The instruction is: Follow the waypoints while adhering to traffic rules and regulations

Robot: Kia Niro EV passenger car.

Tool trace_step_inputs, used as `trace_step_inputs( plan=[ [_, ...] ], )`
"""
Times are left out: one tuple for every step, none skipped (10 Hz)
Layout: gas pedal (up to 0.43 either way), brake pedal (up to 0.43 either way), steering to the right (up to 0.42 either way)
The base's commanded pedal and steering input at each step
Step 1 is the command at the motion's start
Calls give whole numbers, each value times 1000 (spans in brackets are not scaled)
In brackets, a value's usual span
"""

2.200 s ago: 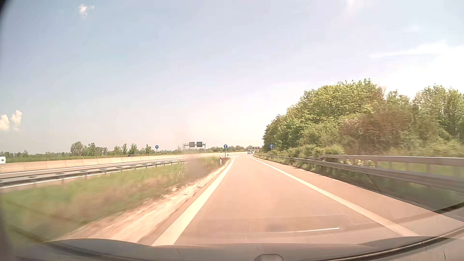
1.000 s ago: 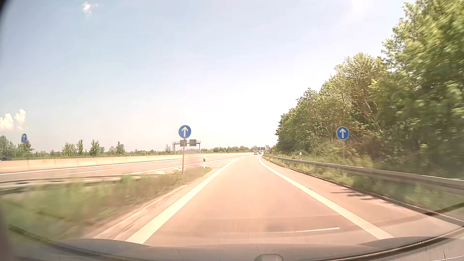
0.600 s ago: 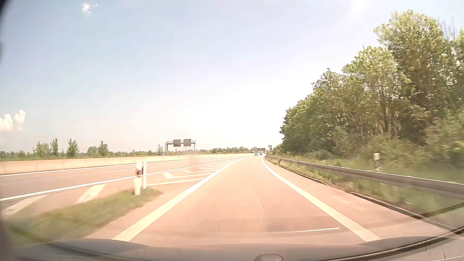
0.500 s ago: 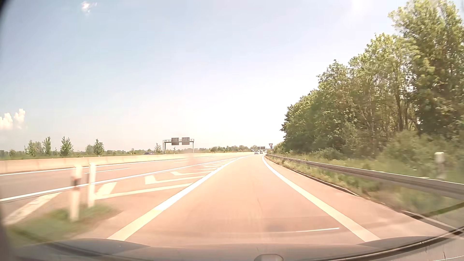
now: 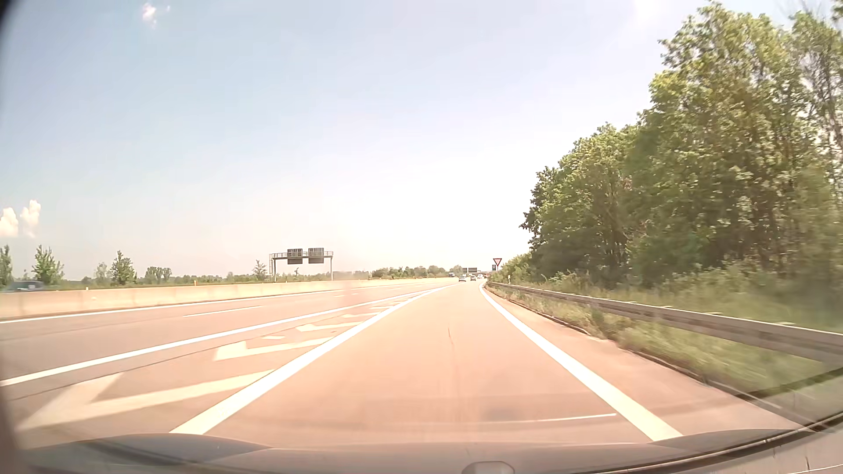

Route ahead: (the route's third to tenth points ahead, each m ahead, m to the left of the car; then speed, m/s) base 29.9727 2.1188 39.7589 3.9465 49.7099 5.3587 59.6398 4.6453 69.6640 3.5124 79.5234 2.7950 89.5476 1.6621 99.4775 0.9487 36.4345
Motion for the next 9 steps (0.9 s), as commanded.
trace_step_inputs(
  plan=[
    [268, 0, 9],
    [248, 0, 9],
    [248, 0, 9],
    [248, 0, 9],
    [248, 0, 9],
    [248, 0, 9],
    [248, 0, 9],
    [248, 0, 9],
    [268, 0, 8]
  ],
)
